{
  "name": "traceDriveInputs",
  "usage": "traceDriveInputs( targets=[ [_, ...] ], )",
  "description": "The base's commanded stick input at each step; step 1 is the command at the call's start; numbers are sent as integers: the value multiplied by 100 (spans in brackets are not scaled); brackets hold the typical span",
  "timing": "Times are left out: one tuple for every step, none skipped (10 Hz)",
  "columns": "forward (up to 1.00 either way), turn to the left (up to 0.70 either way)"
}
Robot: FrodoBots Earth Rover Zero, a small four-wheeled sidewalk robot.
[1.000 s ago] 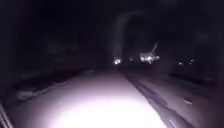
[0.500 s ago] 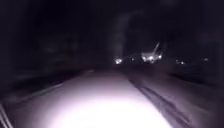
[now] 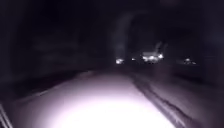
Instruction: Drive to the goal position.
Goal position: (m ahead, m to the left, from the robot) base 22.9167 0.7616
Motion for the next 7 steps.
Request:
traceDriveInputs(
  targets=[
    [100, -18],
    [100, -10],
    [100, -2],
    [100, 0],
    [100, 0],
    [100, 0],
    [100, 0]
  ],
)
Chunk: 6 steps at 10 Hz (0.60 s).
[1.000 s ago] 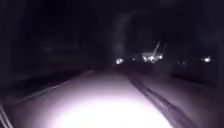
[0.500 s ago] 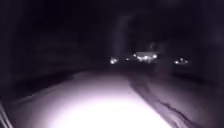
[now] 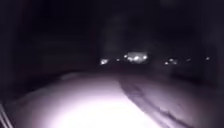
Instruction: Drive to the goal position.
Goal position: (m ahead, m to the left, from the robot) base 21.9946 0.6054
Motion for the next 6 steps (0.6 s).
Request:
traceDriveInputs(
  targets=[
    [100, 0],
    [100, 0],
    [100, 0],
    [100, 0],
    [100, 0],
    [100, 0]
  ],
)
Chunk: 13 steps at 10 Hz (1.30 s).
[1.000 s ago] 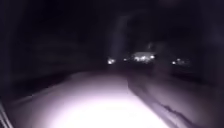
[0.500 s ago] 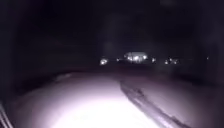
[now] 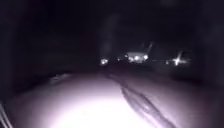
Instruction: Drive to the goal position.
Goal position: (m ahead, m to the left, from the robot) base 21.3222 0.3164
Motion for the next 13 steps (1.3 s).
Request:
traceDriveInputs(
  targets=[
    [100, 0],
    [100, 0],
    [100, 0],
    [100, 0],
    [100, 0],
    [100, 0],
    [100, 0],
    [100, 0],
    [100, 0],
    [100, 0],
    [100, 0],
    [100, -8],
    [100, -24]
  ],
)
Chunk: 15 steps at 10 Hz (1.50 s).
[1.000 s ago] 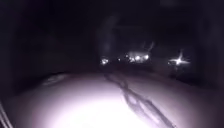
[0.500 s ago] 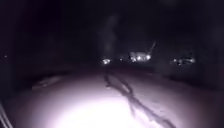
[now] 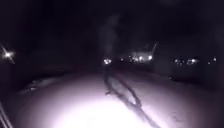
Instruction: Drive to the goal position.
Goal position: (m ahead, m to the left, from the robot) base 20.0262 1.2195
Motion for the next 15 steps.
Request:
traceDriveInputs(
  targets=[
    [100, -27],
    [100, -27],
    [100, -27],
    [100, -27],
    [100, -27],
    [100, -27],
    [100, -27],
    [100, -27],
    [100, -23],
    [100, 0],
    [100, 0],
    [100, 0],
    [100, 0],
    [100, 0],
    [100, 0]
  ],
)
